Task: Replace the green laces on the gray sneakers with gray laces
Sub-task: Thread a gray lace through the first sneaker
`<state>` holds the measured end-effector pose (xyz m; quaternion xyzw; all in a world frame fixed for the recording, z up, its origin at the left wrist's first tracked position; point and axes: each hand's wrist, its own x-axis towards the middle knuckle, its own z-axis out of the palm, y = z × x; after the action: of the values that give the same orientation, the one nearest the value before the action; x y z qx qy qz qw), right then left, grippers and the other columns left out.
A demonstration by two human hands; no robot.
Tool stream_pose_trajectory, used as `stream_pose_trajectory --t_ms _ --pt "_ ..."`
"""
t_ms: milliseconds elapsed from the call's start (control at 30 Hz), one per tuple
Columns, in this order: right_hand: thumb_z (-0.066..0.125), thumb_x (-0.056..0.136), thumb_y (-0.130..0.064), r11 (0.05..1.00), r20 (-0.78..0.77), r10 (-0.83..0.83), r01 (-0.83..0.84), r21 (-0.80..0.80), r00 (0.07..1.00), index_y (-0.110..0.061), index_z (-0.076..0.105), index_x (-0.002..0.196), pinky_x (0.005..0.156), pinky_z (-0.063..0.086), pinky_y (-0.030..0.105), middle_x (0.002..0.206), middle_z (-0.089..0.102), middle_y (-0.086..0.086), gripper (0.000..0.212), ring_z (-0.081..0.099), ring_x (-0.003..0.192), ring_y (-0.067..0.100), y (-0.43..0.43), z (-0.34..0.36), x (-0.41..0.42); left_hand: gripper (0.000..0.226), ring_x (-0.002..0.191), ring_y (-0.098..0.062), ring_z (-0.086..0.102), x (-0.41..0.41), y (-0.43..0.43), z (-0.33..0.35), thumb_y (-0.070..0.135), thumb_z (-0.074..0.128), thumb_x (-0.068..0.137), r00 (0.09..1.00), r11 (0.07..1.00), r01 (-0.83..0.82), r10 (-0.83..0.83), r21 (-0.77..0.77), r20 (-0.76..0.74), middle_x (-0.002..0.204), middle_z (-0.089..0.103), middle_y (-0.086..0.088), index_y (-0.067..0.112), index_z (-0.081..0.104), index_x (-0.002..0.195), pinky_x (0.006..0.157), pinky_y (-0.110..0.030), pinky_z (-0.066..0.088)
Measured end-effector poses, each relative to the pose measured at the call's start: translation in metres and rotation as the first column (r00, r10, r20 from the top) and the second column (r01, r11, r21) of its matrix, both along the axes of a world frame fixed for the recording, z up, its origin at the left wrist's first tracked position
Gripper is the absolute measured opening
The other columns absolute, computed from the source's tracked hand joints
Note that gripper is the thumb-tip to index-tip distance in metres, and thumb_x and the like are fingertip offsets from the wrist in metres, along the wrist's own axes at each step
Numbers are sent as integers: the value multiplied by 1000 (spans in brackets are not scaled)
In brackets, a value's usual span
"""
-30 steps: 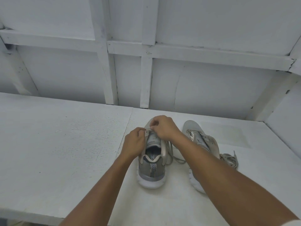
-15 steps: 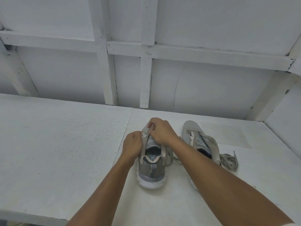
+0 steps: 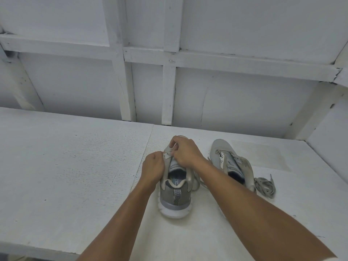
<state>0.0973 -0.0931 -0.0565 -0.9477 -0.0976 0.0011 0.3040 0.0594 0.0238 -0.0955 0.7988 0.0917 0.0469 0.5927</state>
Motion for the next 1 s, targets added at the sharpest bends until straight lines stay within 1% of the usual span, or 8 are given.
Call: stream_pose_trajectory --t_ms 200,333,600,733,800,900,967,1000 --pt "56 84 -5 1000 -22 -26 27 10 999 -22 56 89 82 51 37 91 64 -3 17 60 91 20 5 0 -3 31 66 -16 37 2 0 -1 21 29 98 999 999 -5 3 -35 -54 68 44 -4 12 41 70 61 -31 30" --pt "58 87 -13 998 1 -65 65 5 998 -19 57 96 83 51 40 95 66 0 10 59 92 23 8 -2 -6 36 78 -21 57 8 3 10 30 33 99 973 948 7 -79 -318 -215 80 64 -7 11 61 86 73 -36 44" --pt "52 90 -12 992 59 -92 97 -80 994 -21 54 109 89 35 36 108 64 -2 21 50 106 24 3 1 -19 9 90 -20 63 30 25 20 7 51 97 966 913 30 -131 -406 -223 98 66 -7 8 60 94 66 -27 43" --pt "59 87 -17 989 143 -133 141 -49 981 -21 53 116 91 36 36 117 56 -1 30 43 113 24 -14 2 -37 18 76 -19 67 64 87 59 1 39 100 973 490 -221 173 -843 -154 88 62 -8 5 52 88 82 -34 53" --pt "66 86 -23 978 126 -200 191 80 972 -19 55 114 88 39 32 113 53 -1 31 46 110 20 -25 2 -48 26 50 -12 60 80 121 81 0 38 99 950 294 -192 294 -936 -103 75 54 -6 6 51 77 59 -23 54" --pt "71 84 -28 938 71 -284 262 225 956 -19 55 105 72 32 21 107 51 -3 28 50 99 12 -33 1 -65 27 35 -3 38 78 115 97 -2 38 96 971 614 -131 237 -778 24 68 43 1 16 49 80 33 -14 27" --pt "70 85 -31 921 27 -308 290 261 951 -19 54 100 66 31 19 105 52 -2 25 51 95 12 -33 -2 -72 33 36 -3 38 62 82 89 -11 39 91 999 942 53 -45 -332 30 73 49 -1 18 56 88 34 -14 24" --pt "69 86 -32 916 7 -311 297 269 951 -19 54 99 63 31 18 104 53 -2 24 51 93 12 -32 -4 -74 32 41 -5 42 52 63 79 -9 43 91 970 971 236 -238 -40 -51 77 56 -3 17 59 95 37 -15 27"
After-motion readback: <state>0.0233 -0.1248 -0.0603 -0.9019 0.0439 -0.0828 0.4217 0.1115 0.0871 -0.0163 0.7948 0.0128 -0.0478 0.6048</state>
